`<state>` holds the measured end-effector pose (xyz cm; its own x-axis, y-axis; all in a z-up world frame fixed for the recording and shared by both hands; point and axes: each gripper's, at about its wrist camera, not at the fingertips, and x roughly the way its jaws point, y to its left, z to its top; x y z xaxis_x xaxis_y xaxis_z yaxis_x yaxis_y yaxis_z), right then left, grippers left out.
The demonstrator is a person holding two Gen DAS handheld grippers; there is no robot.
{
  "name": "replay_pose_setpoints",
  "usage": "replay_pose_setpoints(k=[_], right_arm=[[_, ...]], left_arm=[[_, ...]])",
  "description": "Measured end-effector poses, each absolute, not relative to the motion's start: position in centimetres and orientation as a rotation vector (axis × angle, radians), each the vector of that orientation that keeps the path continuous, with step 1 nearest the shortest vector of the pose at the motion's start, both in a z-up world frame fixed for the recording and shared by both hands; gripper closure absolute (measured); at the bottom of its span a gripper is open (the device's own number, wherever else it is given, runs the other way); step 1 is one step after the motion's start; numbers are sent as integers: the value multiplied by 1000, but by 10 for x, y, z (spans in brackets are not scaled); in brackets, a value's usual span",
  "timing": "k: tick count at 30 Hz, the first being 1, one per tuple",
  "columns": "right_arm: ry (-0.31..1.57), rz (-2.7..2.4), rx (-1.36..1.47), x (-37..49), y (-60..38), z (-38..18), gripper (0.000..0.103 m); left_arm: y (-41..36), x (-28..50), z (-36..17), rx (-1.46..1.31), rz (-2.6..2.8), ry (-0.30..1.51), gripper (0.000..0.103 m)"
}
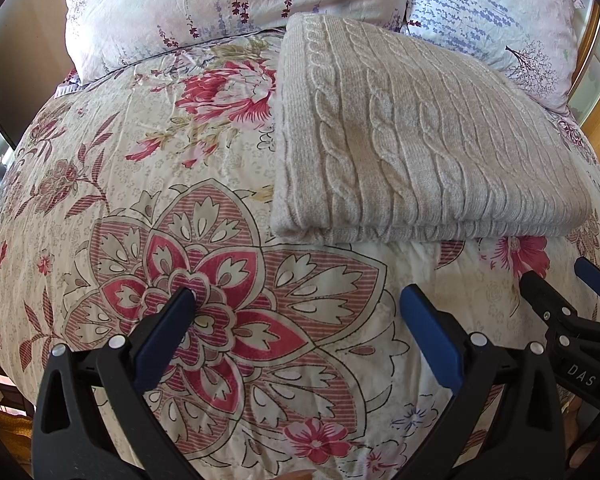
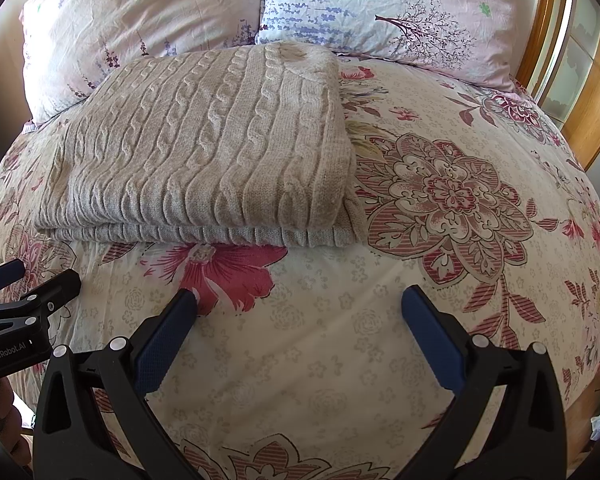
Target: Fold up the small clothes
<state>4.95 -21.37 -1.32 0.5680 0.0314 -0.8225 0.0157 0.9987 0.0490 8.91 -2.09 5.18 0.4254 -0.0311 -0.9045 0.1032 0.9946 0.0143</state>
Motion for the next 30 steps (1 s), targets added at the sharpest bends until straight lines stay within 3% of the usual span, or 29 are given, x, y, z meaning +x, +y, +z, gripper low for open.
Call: replay_pose_setpoints(k=[30], right_arm=[[967,10,52,50,-214,-13,1]], left_arm=[[-22,91,52,73,-88,1123,2]])
